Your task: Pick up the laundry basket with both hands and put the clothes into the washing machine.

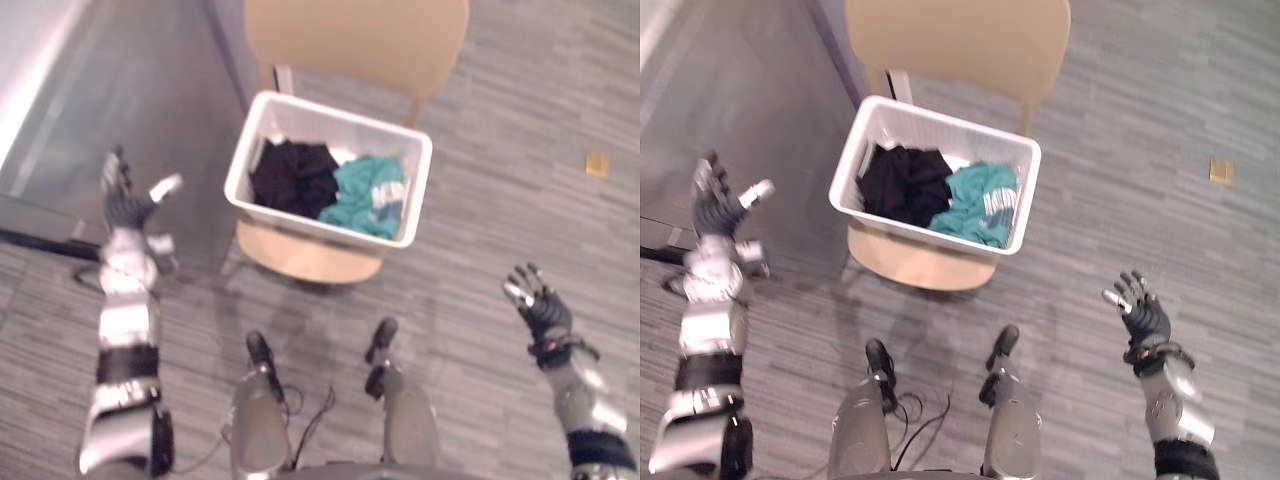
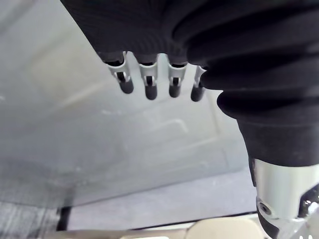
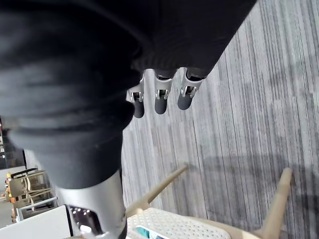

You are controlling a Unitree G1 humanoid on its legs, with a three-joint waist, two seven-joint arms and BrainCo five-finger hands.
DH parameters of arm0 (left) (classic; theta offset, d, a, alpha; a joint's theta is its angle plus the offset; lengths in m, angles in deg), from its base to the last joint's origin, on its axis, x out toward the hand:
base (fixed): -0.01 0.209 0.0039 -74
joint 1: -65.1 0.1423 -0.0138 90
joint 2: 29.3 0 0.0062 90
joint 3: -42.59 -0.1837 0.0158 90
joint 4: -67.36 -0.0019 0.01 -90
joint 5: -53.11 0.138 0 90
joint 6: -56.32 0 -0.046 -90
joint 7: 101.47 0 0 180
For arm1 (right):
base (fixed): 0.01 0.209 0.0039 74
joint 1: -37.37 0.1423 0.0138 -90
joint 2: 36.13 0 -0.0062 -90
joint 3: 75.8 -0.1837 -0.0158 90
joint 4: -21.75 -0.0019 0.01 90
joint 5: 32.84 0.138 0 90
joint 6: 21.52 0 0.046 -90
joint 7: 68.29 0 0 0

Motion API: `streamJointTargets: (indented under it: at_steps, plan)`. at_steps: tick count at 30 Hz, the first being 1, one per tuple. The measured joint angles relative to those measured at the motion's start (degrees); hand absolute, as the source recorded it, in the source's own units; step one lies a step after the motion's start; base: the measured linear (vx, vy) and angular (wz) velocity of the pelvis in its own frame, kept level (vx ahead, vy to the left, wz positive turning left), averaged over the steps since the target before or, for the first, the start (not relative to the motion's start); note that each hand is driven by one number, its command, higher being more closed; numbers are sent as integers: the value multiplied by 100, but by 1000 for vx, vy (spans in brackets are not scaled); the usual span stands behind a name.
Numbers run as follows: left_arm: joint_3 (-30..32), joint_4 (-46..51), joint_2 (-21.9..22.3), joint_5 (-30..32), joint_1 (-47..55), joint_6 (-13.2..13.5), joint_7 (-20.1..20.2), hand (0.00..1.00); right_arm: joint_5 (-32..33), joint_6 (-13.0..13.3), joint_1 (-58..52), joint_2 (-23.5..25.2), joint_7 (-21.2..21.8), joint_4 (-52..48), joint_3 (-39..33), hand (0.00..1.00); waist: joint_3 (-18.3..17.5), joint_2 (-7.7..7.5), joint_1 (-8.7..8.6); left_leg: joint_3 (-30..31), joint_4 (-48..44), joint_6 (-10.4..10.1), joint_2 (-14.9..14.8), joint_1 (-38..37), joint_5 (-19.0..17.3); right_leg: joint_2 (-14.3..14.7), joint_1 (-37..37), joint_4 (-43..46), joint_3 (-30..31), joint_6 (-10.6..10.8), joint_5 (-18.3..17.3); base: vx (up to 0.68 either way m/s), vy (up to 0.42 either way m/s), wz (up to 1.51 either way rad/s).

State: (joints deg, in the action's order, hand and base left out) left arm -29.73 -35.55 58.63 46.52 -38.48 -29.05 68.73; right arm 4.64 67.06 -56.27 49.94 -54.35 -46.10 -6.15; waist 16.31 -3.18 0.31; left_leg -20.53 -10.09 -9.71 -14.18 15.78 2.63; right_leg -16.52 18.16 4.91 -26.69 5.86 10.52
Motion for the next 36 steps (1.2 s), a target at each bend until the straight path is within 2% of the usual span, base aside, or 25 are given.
streamJointTargets:
  at_steps: [4,6,9,11,13,15,19,21,22,23,25,28,29,30,31,32,33,34,35,36]
  plan:
    - [-85,-250,903,-181,1206,96,220,0,-669,104,-378,725,-9,479,-3,0,-480,213,24,53,228,70,231,-505,-47,-183,-478,-44,-51,112,-75,67,91,17]
    - [-309,-1054,1261,-190,1645,92,346,0,-1340,117,-422,1134,-158,1291,-26,0,-694,312,-3,113,382,74,308,-818,-49,-178,-909,-336,-164,189,-20,27,52,18]
    - [-390,-2473,1567,-284,1901,47,360,0,-1465,127,-400,1395,-447,2496,-205,0,-941,341,5,11,588,58,369,-1163,-84,-141,-1216,-609,-139,227,22,20,22,-8]
    - [-360,-3390,1651,-315,1923,-2,361,0,-1468,137,-396,1438,-558,3170,-268,0,-1015,346,-4,-62,677,48,392,-1368,-95,-128,-1345,-666,-89,232,27,16,10,-19]
    - [-272,-4386,1711,-425,1927,-176,366,0,-1499,113,-347,1509,-709,3970,-575,0,-1079,346,-35,-190,827,23,421,-1697,-112,-109,-1536,-730,36,246,34,28,13,-27]
    - [56,-4796,1704,-504,1926,-266,416,0,-1571,89,-338,1567,-770,4406,-829,0,-1106,346,-105,-238,870,-9,421,-1911,-136,-79,-1738,-822,46,260,43,27,7,-18]
    - [310,-4976,1699,-507,1983,-450,692,0,-2108,-33,-486,1593,-797,4581,-1093,0,-1301,350,-144,-306,966,-53,422,-2138,-167,-30,-1953,-940,89,278,66,15,-2,-10]
    - [309,-5009,1713,-520,1984,-446,750,0,-2126,-27,-468,1580,-803,4581,-1081,0,-1338,330,-187,-283,922,-52,408,-2217,-175,-14,-2089,-984,84,278,68,9,0,4]
    - [307,-5009,1719,-523,1984,-443,771,0,-2126,-24,-453,1580,-803,4581,-1062,0,-1369,384,-210,-241,787,-33,370,-2242,-231,-3,-2206,-983,54,289,56,14,-4,12]
    - [301,-5009,1723,-609,1999,-432,774,0,-2114,-14,-429,1580,-809,4581,-1035,0,-1342,343,-228,-187,617,-16,308,-2225,-316,19,-2285,-960,16,300,30,15,-13,17]
    - [254,-5007,1725,-694,2016,-418,771,0,-2115,-7,-355,1580,-818,4581,-963,0,-1350,408,-237,-72,275,23,168,-2164,-468,74,-2399,-832,-54,302,-92,4,-26,22]
    - [-42,-4927,1711,-920,2018,-379,722,0,-2207,8,-263,1488,-884,4580,-476,0,-1297,491,-250,406,-52,63,-19,-1741,-540,168,-2391,-610,-437,275,-312,-34,-60,63]
    - [-194,-4824,1696,-1043,2010,-358,695,0,-2251,16,-243,1445,-916,4582,-312,0,-1285,584,-262,670,-11,131,-3,-1521,-389,162,-2358,-496,-696,256,-401,-50,-69,89]
    - [-196,-4792,1696,-1075,2009,-344,691,0,-2256,21,-236,1435,-918,4593,-289,0,-1281,585,-258,727,23,135,0,-1475,-336,142,-2330,-442,-764,265,-437,-65,-60,127]
    - [-248,-4649,1743,-1157,2011,-266,666,0,-2307,35,-152,1342,-949,4631,-152,0,-1246,638,-249,1038,302,295,71,-1183,-50,37,-2086,-26,-1108,234,-676,-53,-41,106]
    - [-244,-4603,1758,-1184,2016,-260,641,0,-2328,46,-97,1310,-986,4631,-156,0,-1218,659,-247,1153,445,451,122,-1108,74,-19,-1999,135,-1228,213,-770,-79,-52,139]
    - [-227,-4593,1782,-1184,2011,-238,588,0,-2365,86,18,1231,-1029,4632,-175,0,-1160,698,-230,1242,726,919,184,-1024,256,-117,-1822,461,-1356,145,-941,-56,-39,96]
    - [-183,-4599,1799,-1180,2019,-240,585,0,-2374,111,79,1162,-1035,4627,-195,0,-1076,718,-209,1151,905,1307,203,-1005,108,-189,-1773,608,-1468,82,-997,-111,-47,101]
    - [-112,-4603,1803,-1175,2089,-237,575,0,-2409,134,162,1113,-1042,4605,-251,0,-999,684,-189,909,1190,1385,225,-1056,-408,-279,-1780,458,-1683,-70,-936,-89,15,85]
    - [43,-4621,1795,-1201,2077,-220,576,0,-2406,170,272,1155,-1053,4609,-394,0,-943,627,-133,752,476,1244,179,-806,-529,-453,-1715,432,-1925,-149,-842,-103,12,64]
